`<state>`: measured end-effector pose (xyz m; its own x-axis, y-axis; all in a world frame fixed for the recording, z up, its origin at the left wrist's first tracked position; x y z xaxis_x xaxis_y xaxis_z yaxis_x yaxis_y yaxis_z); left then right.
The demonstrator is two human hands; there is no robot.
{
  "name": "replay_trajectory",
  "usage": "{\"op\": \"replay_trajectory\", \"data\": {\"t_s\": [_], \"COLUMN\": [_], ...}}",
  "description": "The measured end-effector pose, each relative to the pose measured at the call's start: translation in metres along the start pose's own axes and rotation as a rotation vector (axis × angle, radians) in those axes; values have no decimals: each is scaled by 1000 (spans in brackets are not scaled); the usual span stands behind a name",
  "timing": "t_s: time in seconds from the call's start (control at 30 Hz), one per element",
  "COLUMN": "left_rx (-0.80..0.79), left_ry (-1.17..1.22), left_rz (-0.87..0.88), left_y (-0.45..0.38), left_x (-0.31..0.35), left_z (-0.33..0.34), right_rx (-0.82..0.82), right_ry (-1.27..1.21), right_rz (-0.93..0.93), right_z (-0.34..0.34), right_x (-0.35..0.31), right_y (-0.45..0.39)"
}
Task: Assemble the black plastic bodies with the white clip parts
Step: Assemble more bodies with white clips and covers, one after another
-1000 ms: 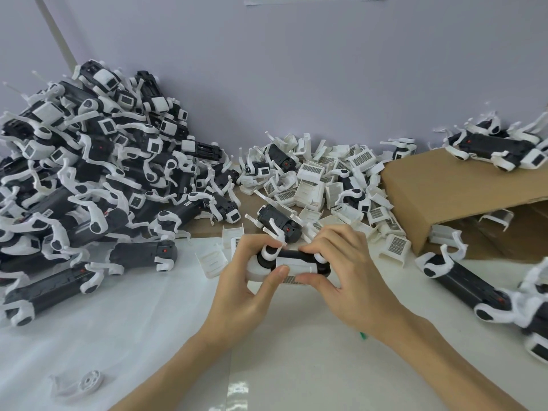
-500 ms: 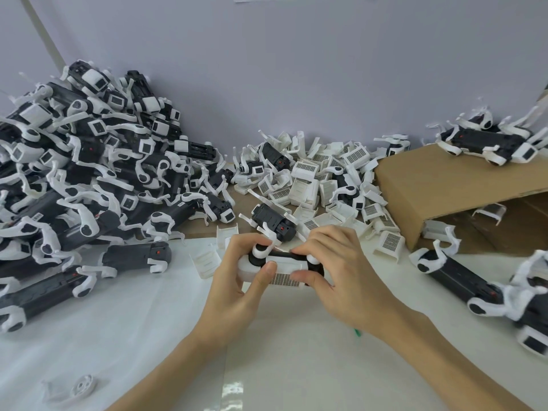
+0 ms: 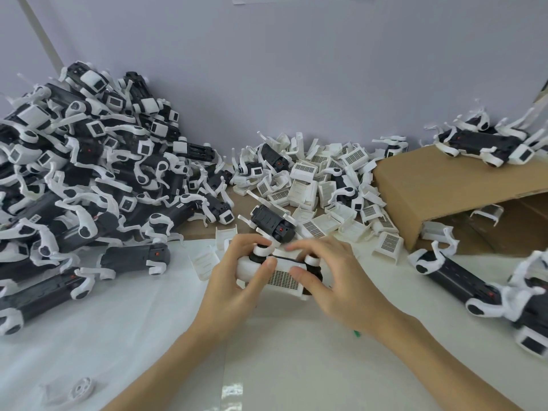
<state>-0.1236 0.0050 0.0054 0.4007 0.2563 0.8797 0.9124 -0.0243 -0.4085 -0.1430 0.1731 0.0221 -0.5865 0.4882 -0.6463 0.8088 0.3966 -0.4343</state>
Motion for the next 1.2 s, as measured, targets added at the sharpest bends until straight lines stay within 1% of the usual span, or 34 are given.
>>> {"op": "replay_trajectory", "data": {"t_s": [0.07, 0.13, 0.2, 0.27, 0.3, 0.33, 0.37, 0.4, 0.47, 0.53, 0.57, 0.6, 0.63, 0.73, 0.83, 0.93, 1.03, 1.1, 1.2], "left_rx": [10, 13, -77, -145, -141, -124, -110, -104, -77, -25, -12, -10, -16, -22, -14, -5, -4, -6, -12], "left_ry": [-93, -253, -339, -315, -288, -263, -243, -224, -175, -121, -103, -93, -89, -94, -78, -66, -58, -45, -23], "left_rz": [58, 213, 330, 357, 347, 324, 287, 243, 157, 84, 60, 50, 48, 64, 92, 100, 79, 62, 51], "left_y": [1, 1, 3, 5, 5, 6, 6, 5, 2, -1, -2, -2, -1, 0, -1, -3, -3, -3, -2], "left_x": [6, 23, 34, 34, 31, 29, 25, 21, 13, 7, 5, 4, 4, 7, 10, 12, 10, 7, 5], "left_z": [-3, -3, 9, 20, 22, 21, 19, 18, 14, 6, 4, 3, 3, 4, 4, 3, 5, 4, 5], "right_rx": [34, 82, 41, -39, -64, -79, -80, -65, -34, -53, -60, -53, -31, 46, 80, 106, 126, 123, 27], "right_ry": [-257, -525, -745, -816, -810, -780, -729, -674, -551, -286, -124, 2, 62, 105, 166, 208, 258, 290, 234], "right_rz": [132, 253, 391, 507, 552, 569, 540, 469, 249, 45, -21, -47, -40, -43, -90, -88, -103, -140, -72], "right_z": [-7, -13, -5, 9, 15, 18, 17, 13, 1, -2, 2, 5, 6, 1, -4, -9, -12, -11, -7], "right_x": [11, 24, 35, 40, 44, 46, 47, 44, 26, 7, 1, 1, 2, 0, -8, -11, -17, -20, -8], "right_y": [-2, -5, -5, 0, 2, 4, 3, 1, -4, -4, -2, -1, 0, 1, 1, 2, 3, 2, -2]}}
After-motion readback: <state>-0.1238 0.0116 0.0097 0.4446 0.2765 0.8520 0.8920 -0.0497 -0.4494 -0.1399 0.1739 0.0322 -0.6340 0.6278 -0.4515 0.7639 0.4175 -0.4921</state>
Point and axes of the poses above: each hand's wrist, its own y-axis away from the middle knuckle, its own z-axis out of the palm, x = y × z, the point moved 10 cm from there along -y, towards the middle knuckle
